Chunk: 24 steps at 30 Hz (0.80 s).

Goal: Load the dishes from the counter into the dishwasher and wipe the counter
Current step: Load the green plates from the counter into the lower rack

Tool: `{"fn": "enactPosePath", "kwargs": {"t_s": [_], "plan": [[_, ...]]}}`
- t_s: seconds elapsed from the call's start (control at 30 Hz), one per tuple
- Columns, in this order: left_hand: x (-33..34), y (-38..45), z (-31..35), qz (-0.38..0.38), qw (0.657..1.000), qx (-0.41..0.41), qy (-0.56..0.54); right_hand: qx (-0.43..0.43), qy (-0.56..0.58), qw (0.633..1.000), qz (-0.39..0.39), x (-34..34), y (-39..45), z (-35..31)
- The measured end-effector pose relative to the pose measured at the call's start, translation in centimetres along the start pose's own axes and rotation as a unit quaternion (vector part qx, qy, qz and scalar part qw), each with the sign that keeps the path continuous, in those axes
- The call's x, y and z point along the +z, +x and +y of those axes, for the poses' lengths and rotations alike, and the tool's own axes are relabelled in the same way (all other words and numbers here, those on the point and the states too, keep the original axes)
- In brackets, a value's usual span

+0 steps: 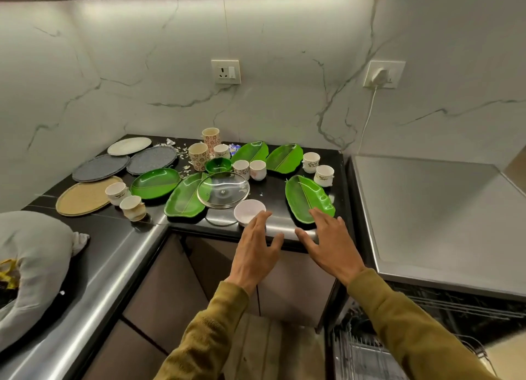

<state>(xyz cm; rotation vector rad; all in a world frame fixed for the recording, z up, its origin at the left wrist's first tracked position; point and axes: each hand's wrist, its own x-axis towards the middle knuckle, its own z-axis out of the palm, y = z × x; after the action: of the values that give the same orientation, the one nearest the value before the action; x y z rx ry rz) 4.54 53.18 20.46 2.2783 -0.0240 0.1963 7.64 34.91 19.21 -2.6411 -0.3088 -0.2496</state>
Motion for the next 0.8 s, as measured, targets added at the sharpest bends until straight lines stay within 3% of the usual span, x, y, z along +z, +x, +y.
{"fn": "enactPosePath", "kwargs": {"t_s": [0.8], "plan": [[7.4, 14.6, -2.8, -0.034, 0.987, -0.147, -0.046, 0.087, -0.005, 0.993, -0.081, 8.1, 17.1, 16.1]]}}
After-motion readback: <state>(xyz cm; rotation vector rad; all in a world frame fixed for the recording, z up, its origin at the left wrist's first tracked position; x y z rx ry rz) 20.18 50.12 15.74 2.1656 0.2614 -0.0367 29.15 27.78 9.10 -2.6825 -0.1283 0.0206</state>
